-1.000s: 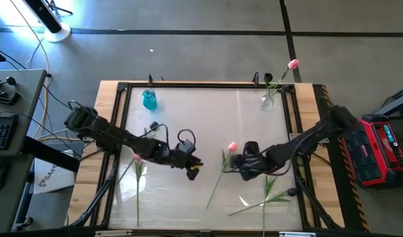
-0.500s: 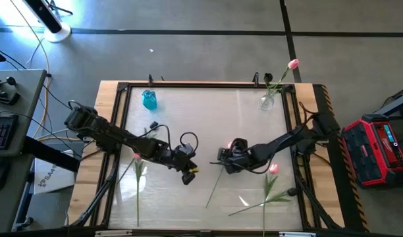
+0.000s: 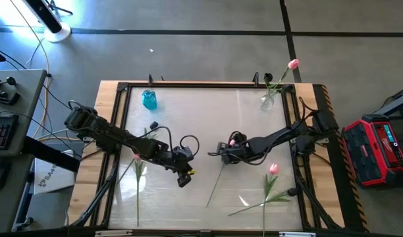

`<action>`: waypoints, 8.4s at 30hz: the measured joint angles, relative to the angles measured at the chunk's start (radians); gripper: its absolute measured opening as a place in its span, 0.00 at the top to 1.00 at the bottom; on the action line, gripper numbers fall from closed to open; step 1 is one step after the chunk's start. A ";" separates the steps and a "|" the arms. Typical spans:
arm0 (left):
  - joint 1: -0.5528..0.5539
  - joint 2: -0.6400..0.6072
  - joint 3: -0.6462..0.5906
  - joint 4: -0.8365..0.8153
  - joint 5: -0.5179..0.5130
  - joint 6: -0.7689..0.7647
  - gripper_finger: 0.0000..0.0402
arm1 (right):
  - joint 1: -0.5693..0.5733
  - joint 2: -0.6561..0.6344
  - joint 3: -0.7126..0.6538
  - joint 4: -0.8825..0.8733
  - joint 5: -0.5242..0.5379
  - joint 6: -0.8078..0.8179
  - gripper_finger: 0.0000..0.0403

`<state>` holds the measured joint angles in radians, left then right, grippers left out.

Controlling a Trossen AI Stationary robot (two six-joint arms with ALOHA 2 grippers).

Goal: Sort flowers into vase by color
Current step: Put the pink flower into the transparent vase, then adjust the transparent vase

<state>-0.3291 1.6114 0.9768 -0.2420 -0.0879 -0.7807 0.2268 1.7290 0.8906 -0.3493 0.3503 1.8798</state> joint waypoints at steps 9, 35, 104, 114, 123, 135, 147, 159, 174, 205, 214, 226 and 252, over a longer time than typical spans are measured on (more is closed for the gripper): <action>-0.001 0.000 0.000 -0.001 0.001 0.015 0.77 | 0.002 0.010 0.000 -0.032 -0.010 0.005 0.95; 0.055 0.000 0.000 0.014 -0.002 0.000 0.77 | 0.131 -0.415 -0.002 -0.428 0.407 -0.250 1.00; 0.664 0.000 0.020 0.497 0.311 0.593 0.77 | -0.587 -0.839 -0.002 0.513 0.715 -2.173 1.00; 0.665 0.000 0.020 0.497 0.274 0.602 0.77 | -0.587 -0.838 -0.002 0.239 0.725 -1.906 0.99; 0.670 0.000 0.020 0.498 0.156 0.602 0.77 | -0.558 -0.888 -0.002 0.165 0.740 -1.719 0.83; 0.665 0.000 0.020 0.485 0.080 0.507 0.77 | -0.514 -1.048 -0.002 -0.056 0.588 -1.488 0.54; 0.639 0.000 0.020 0.462 -0.021 0.389 0.77 | -0.514 -1.077 -0.002 -0.358 0.241 -1.174 0.42; 0.533 -0.003 0.020 0.393 -0.083 0.363 0.77 | -0.514 -1.159 -0.002 -0.388 -0.035 -1.110 0.42; 0.504 -0.005 0.020 0.418 -0.173 0.272 0.77 | -0.557 -1.177 0.073 -0.487 0.217 -1.126 0.42; 0.549 0.003 0.020 0.471 -0.037 0.541 0.77 | -0.594 -0.870 0.256 -0.669 -0.125 -1.151 0.42; 0.581 0.102 0.182 0.349 0.108 0.679 0.77 | -0.594 -0.704 0.248 -0.750 -0.229 -1.099 0.42; 0.586 0.159 0.292 0.212 0.131 0.756 0.77 | -0.612 -0.611 0.044 -0.718 -0.360 -1.076 0.42; 0.702 0.158 0.292 0.187 0.344 0.740 0.77 | -0.673 -0.611 -0.253 -0.477 -0.322 -1.103 0.42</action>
<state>0.3729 1.7699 1.2686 -0.0551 0.2565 -0.0406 -0.4462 1.1183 0.6380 -0.8266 0.0286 0.7772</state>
